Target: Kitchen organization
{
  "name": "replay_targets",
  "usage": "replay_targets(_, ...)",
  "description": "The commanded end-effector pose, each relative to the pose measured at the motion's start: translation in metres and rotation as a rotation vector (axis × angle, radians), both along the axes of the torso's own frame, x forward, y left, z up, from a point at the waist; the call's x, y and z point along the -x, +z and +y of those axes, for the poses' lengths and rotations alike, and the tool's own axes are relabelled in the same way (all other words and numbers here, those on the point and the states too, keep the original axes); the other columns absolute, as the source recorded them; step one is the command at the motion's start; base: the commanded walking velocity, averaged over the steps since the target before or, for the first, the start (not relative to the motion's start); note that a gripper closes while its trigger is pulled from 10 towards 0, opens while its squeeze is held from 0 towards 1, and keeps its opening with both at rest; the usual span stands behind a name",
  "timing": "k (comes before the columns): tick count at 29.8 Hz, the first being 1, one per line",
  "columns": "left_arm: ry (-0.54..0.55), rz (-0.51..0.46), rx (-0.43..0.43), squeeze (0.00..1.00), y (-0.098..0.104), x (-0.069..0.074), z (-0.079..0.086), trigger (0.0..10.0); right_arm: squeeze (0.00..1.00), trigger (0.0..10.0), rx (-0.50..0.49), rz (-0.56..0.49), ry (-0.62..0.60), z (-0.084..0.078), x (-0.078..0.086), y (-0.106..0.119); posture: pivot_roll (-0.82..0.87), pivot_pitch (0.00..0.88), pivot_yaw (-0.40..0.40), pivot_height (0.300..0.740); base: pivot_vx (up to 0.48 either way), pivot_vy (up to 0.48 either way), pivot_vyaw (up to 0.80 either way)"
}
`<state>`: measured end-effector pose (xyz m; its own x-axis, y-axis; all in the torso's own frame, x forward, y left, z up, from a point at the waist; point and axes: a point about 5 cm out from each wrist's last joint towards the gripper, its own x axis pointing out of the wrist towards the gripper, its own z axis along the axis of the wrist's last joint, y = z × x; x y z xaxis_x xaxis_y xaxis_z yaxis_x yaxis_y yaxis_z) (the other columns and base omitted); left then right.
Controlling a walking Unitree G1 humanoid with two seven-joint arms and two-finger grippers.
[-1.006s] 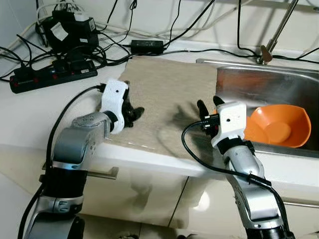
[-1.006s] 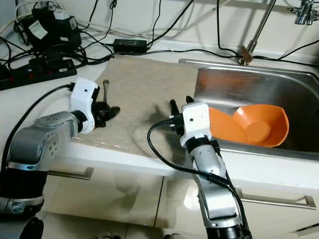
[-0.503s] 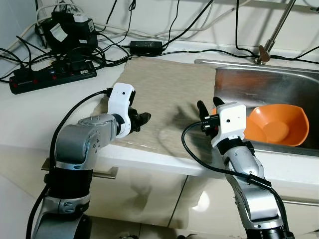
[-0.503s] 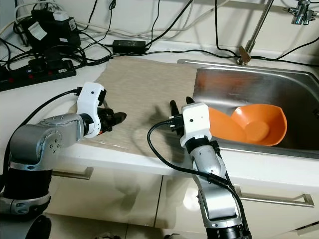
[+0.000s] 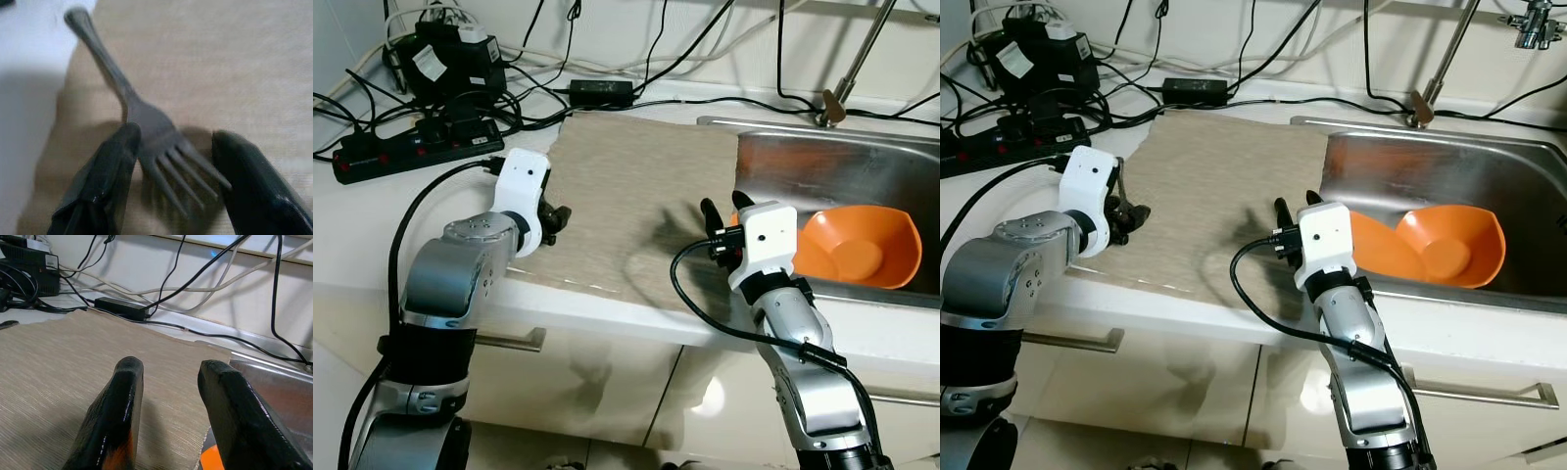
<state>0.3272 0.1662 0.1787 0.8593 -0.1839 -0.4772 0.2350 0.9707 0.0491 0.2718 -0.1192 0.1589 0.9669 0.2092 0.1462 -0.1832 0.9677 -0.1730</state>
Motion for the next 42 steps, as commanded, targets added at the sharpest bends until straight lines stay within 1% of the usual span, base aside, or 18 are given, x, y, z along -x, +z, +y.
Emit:
replay_targets(1, 0.012, 0.062, 0.025, 0.00, -0.010, 0.001, -0.001, 10.0, 0.00, 10.0, 0.001, -0.004, 0.002, -0.001, -0.002, 0.001, -0.01, 0.000, -0.024, 0.732, 0.000, 0.000, 0.00)
replay_targets(2, 0.014, 0.087, 0.043, 0.00, -0.014, 0.001, -0.002, 10.0, 0.00, 10.0, 0.002, -0.004, 0.002, -0.001, -0.002, 0.001, -0.01, 0.000, -0.024, 0.732, 0.000, 0.000, 0.00)
replay_targets(3, 0.014, 0.087, 0.043, 0.00, -0.014, 0.001, -0.002, 10.0, 0.00, 10.0, 0.002, -0.004, 0.002, -0.001, -0.002, 0.001, -0.01, 0.000, -0.024, 0.732, 0.000, 0.000, 0.00)
replay_targets(4, 0.011, 0.141, 0.083, 0.00, -0.025, 0.004, -0.005, 10.0, 0.00, 10.0, 0.004, -0.001, 0.001, -0.002, -0.001, 0.001, -0.02, 0.000, -0.024, 0.732, 0.000, 0.000, 0.00)
replay_targets(9, -0.008, 0.199, 0.114, 0.00, -0.037, 0.006, -0.010, 10.0, 0.00, 10.0, 0.005, 0.000, -0.003, -0.003, -0.001, 0.001, -0.02, 0.000, -0.022, 0.732, 0.000, 0.000, 0.00)
replay_targets(10, -0.017, 0.192, 0.117, 0.00, -0.038, 0.006, -0.012, 0.0, 0.00, 10.0, 0.005, 0.000, -0.004, -0.004, -0.001, 0.001, -0.03, 0.000, -0.022, 0.732, 0.000, 0.000, 0.00)
replay_targets(16, -0.066, 0.123, 0.094, 0.00, -0.034, 0.005, -0.019, 0.0, 0.00, 10.0, 0.007, 0.001, -0.008, -0.004, -0.001, 0.001, -0.03, 0.000, -0.023, 0.732, 0.000, 0.000, 0.00)
replay_targets(20, -0.096, 0.046, 0.014, 0.00, -0.032, 0.000, -0.018, 0.0, 0.00, 10.0, 0.007, 0.003, -0.009, -0.005, 0.000, 0.001, -0.03, 0.001, -0.027, 0.732, 0.000, 0.000, 0.00)
replay_targets(23, -0.105, 0.036, 0.006, 0.00, -0.032, 0.000, -0.018, 0.0, 0.00, 10.0, 0.008, 0.003, -0.008, -0.005, 0.000, 0.000, -0.03, 0.001, -0.027, 0.732, 0.000, 0.000, 0.00)
replay_targets(24, -0.120, 0.007, -0.001, 0.00, -0.029, -0.002, -0.020, 0.0, 0.00, 10.0, 0.008, 0.004, -0.007, -0.005, 0.000, 0.000, -0.03, 0.003, -0.028, 0.732, 0.000, 0.000, 0.00)
replay_targets(25, -0.120, 0.007, -0.001, 0.00, -0.029, -0.002, -0.020, 0.0, 0.00, 10.0, 0.008, 0.004, -0.007, -0.005, 0.000, 0.000, -0.03, 0.003, -0.028, 0.732, 0.000, 0.000, 0.00)
replay_targets(27, -0.141, -0.064, 0.015, 0.00, -0.019, -0.006, -0.024, 0.0, 0.00, 10.0, 0.009, 0.005, -0.006, -0.005, 0.000, 0.000, -0.03, 0.005, -0.027, 0.732, 0.000, 0.000, 0.00)
replay_targets(29, -0.134, -0.144, 0.025, 0.00, -0.007, -0.013, -0.022, 0.0, 0.00, 10.0, 0.008, 0.005, -0.006, -0.004, 0.000, 0.000, -0.03, 0.005, -0.024, 0.732, 0.000, 0.000, 0.00)
replay_targets(32, -0.126, -0.213, 0.034, 0.00, 0.005, -0.019, -0.019, 0.0, 0.00, 10.0, 0.006, 0.006, -0.007, -0.004, 0.000, 0.000, -0.03, 0.003, -0.019, 0.732, 0.000, 0.000, 0.00)
replay_targets(33, -0.126, -0.213, 0.034, 0.00, 0.005, -0.019, -0.019, 0.0, 0.00, 10.0, 0.006, 0.006, -0.007, -0.004, 0.000, 0.000, -0.03, 0.003, -0.019, 0.732, 0.000, 0.000, 0.00)
replay_targets(36, -0.117, -0.304, 0.012, 0.00, 0.023, -0.027, -0.013, 0.0, 0.00, 10.0, 0.006, 0.006, -0.011, -0.004, 0.001, 0.000, -0.04, 0.001, -0.017, 0.732, 0.000, 0.000, 0.00)
replay_targets(38, -0.117, -0.350, -0.012, 0.00, 0.033, -0.030, -0.011, 0.0, 0.00, 10.0, 0.006, 0.006, -0.012, -0.004, 0.001, -0.001, -0.04, 0.000, -0.017, 0.732, 0.000, 0.000, 0.00)
replay_targets(42, -0.114, -0.377, -0.020, 0.00, 0.039, -0.032, -0.009, 0.0, 0.00, 10.0, 0.007, 0.006, -0.012, -0.005, 0.001, -0.001, -0.04, 0.000, -0.017, 0.732, 0.000, 0.000, 0.00)
